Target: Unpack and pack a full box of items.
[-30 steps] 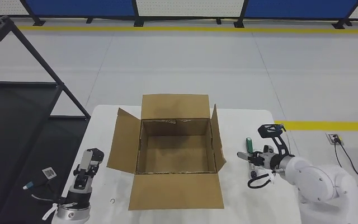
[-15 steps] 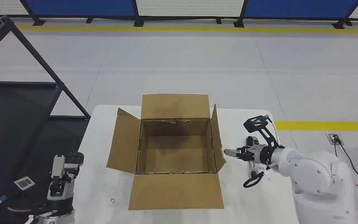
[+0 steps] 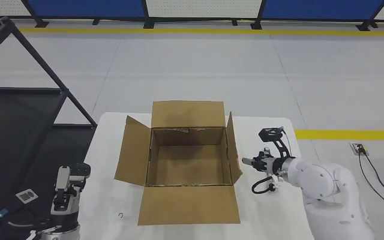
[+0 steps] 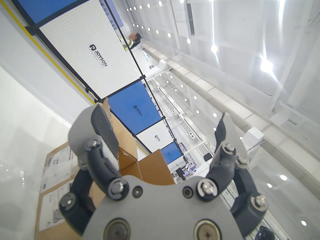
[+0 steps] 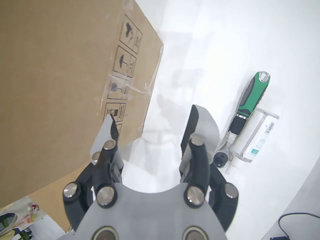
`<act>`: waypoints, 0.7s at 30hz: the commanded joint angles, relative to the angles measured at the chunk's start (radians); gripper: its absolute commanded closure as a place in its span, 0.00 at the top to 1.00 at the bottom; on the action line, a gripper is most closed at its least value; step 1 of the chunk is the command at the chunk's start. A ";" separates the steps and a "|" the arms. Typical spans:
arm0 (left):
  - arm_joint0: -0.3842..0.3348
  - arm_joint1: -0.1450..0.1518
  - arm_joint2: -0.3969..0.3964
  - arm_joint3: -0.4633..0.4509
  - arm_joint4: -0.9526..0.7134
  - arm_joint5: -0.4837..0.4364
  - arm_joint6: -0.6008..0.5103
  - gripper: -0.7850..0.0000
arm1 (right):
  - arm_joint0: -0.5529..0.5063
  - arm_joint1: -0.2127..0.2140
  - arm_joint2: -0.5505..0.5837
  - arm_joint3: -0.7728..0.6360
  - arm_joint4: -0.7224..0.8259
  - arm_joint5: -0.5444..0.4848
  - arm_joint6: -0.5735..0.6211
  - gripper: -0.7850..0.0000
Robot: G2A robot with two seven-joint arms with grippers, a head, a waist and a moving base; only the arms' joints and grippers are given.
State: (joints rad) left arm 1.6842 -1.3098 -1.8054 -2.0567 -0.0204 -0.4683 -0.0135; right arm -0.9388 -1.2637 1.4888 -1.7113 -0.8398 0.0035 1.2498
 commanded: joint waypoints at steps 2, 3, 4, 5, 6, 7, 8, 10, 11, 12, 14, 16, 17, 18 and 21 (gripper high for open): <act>-0.005 -0.001 0.003 0.000 0.006 0.007 0.005 1.00 | 0.018 -0.001 -0.018 0.070 0.025 -0.002 -0.021 0.00; -0.006 -0.001 0.003 0.000 0.009 0.008 0.006 1.00 | 0.022 0.000 -0.024 0.091 0.032 -0.009 -0.029 0.00; -0.007 -0.001 0.002 0.001 0.009 0.010 0.007 1.00 | 0.026 0.000 -0.031 0.110 0.035 -0.013 -0.038 0.00; -0.008 -0.002 0.001 0.001 0.010 0.012 0.010 1.00 | 0.031 -0.001 -0.039 0.126 0.046 -0.021 -0.043 0.00; -0.010 -0.002 0.001 0.002 0.010 0.013 0.011 1.00 | 0.035 -0.001 -0.046 0.141 0.052 -0.026 -0.051 0.00; -0.011 -0.002 0.000 0.003 0.011 0.015 0.013 1.00 | 0.040 -0.001 -0.054 0.154 0.060 -0.031 -0.056 0.00; -0.012 -0.002 -0.001 0.004 0.013 0.016 0.014 1.00 | 0.045 -0.002 -0.062 0.165 0.072 -0.040 -0.060 0.00; -0.014 -0.003 0.000 0.006 0.014 0.019 0.016 1.00 | 0.055 -0.002 -0.077 0.183 0.086 -0.054 -0.069 0.00; -0.015 -0.003 0.000 0.008 0.015 0.019 0.016 1.00 | 0.059 -0.002 -0.085 0.190 0.097 -0.064 -0.071 0.00; -0.017 -0.003 0.001 0.010 0.015 0.020 0.016 1.00 | 0.066 -0.002 -0.093 0.200 0.098 -0.067 -0.075 0.00; -0.019 -0.004 0.002 0.012 0.018 0.022 0.016 1.00 | 0.073 -0.002 -0.107 0.205 0.108 -0.075 -0.083 0.00; -0.020 -0.004 0.003 0.012 0.019 0.022 0.016 1.00 | 0.079 -0.003 -0.120 0.214 0.129 -0.093 -0.088 0.00; -0.021 -0.004 0.002 0.011 0.019 0.022 0.018 1.00 | 0.083 -0.003 -0.127 0.219 0.136 -0.100 -0.090 0.00; -0.021 -0.004 0.001 0.011 0.019 0.022 0.019 1.00 | 0.087 -0.003 -0.135 0.222 0.143 -0.105 -0.093 0.00; -0.021 -0.005 -0.004 0.014 0.017 0.022 0.020 1.00 | 0.097 -0.004 -0.157 0.228 0.142 -0.103 -0.102 0.00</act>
State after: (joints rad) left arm 1.6630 -1.3145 -1.8077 -2.0439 -0.0026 -0.4462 0.0060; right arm -0.8441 -1.2672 1.3375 -1.4832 -0.6970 -0.1007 1.1498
